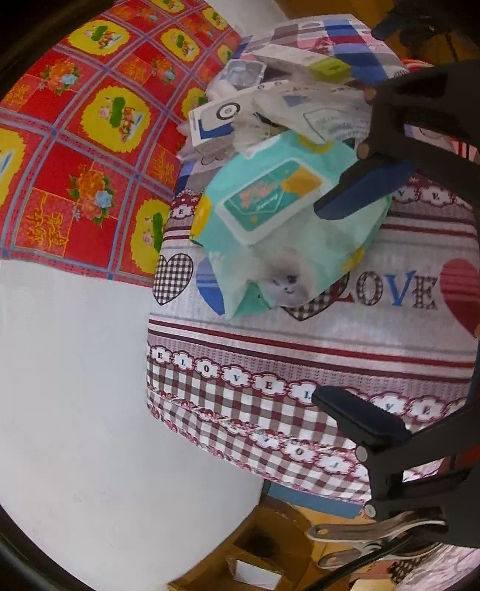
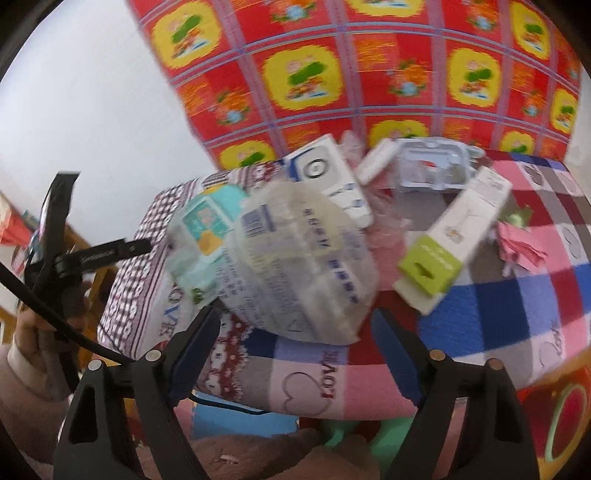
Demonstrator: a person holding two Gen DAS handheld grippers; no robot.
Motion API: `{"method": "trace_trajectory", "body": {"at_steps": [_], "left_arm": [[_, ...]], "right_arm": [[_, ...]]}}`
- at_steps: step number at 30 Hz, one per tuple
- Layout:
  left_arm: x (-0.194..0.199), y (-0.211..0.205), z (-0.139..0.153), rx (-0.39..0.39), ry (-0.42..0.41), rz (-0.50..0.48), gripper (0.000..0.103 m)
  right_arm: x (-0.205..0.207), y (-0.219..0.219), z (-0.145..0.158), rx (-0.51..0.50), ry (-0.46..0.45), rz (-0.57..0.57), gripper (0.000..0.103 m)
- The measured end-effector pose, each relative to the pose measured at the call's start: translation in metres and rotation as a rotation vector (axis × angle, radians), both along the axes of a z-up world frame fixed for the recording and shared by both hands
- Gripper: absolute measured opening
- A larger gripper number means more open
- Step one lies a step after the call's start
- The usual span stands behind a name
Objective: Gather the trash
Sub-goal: 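Move the right gripper down onto the teal wet-wipes pack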
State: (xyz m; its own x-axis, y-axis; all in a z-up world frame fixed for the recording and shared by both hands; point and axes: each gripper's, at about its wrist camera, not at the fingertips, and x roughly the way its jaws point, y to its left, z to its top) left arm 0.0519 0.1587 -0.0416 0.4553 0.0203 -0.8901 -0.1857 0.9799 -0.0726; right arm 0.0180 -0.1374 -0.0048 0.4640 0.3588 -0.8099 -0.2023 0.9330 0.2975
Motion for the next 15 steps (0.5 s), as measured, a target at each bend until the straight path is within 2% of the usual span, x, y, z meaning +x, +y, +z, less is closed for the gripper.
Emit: {"method": "trace_trajectory", "body": {"at_steps": [8,15], "left_arm": [[0.029,0.002,-0.004,0.045,0.031,-0.159,0.093],[0.056,-0.001,-0.004,0.023,0.006,-0.280,0.093]], "right_arm": [[0.012,0.051,-0.018,-0.002,0.047,0.116,0.077],[0.024,0.084,-0.039,0.085,0.126,0.168,0.075]]}}
